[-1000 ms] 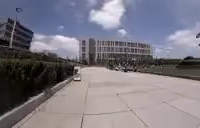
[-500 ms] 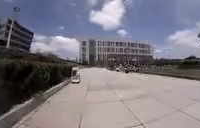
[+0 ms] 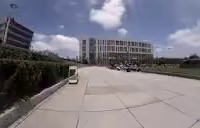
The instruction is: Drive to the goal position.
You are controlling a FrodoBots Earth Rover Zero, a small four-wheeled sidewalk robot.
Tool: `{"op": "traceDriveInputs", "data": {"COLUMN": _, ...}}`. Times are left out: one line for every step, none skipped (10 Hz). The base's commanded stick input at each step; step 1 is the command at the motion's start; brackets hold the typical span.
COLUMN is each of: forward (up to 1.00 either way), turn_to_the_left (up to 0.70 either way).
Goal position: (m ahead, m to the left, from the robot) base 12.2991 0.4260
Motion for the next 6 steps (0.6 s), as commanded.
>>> {"op": "traceDriveInputs", "data": {"forward": 0.7, "turn_to_the_left": 0.0}}
{"op": "traceDriveInputs", "data": {"forward": 0.7, "turn_to_the_left": 0.0}}
{"op": "traceDriveInputs", "data": {"forward": 0.7, "turn_to_the_left": 0.0}}
{"op": "traceDriveInputs", "data": {"forward": 0.76, "turn_to_the_left": 0.0}}
{"op": "traceDriveInputs", "data": {"forward": 0.85, "turn_to_the_left": 0.0}}
{"op": "traceDriveInputs", "data": {"forward": 0.85, "turn_to_the_left": 0.0}}
